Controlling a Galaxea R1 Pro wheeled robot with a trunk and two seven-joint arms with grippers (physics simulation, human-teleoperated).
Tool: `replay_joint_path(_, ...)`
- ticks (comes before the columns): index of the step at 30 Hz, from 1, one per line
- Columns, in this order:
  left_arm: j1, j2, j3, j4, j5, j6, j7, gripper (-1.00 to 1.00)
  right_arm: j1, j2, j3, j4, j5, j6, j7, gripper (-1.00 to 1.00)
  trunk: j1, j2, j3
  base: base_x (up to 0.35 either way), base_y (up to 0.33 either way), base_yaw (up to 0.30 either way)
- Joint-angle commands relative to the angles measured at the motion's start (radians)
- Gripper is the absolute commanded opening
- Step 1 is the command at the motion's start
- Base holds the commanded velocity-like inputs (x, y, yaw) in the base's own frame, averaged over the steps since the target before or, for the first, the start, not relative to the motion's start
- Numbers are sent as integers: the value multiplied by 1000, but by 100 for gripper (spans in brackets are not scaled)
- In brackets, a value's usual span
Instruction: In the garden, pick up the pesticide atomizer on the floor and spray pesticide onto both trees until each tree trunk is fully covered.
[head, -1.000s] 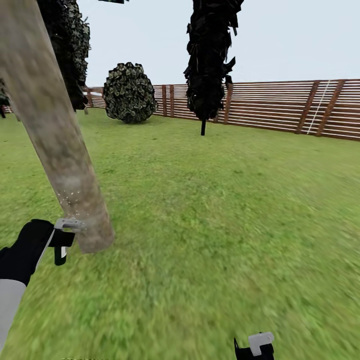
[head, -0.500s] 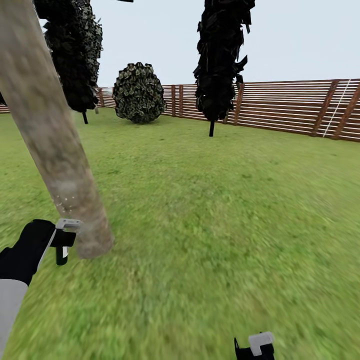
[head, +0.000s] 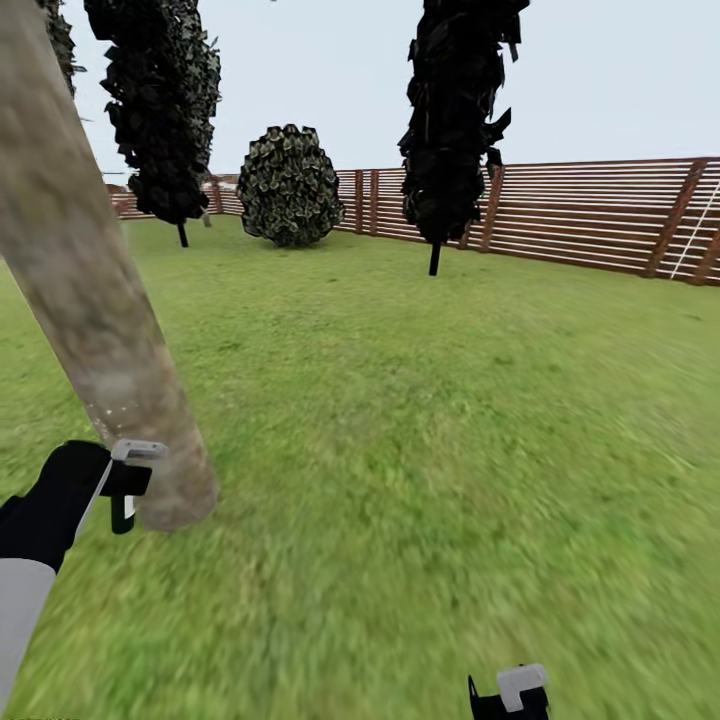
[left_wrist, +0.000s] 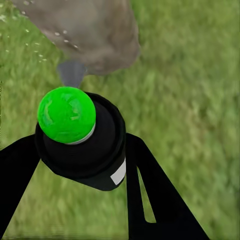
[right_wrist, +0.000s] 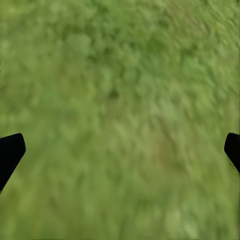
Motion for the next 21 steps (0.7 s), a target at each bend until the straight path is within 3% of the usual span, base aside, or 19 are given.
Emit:
replay_joint_path(1, -1, 0, 1, 4, -11, 3, -10, -100, -1, 0, -4, 2, 11, -2, -7, 100, 0, 0, -1, 233, -187, 274)
replay_joint_path(8, -1, 0, 1, 30, -13, 3, -10, -100, -1, 0, -4, 2, 11, -3, -7, 100, 0, 0, -1, 224, -198, 277)
replay_joint_path(14, -1, -2, -1, 134, -11, -7, -10, -100, -1, -1, -4, 2, 11, -2, -7, 100, 0, 0, -1, 178, -226, 275)
replay_joint_path(21, -1, -12, 1, 131, -13, -8, -9, -100, -1, -1, -4, 2, 11, -2, -7, 100, 0, 0, -1, 212, -213, 53)
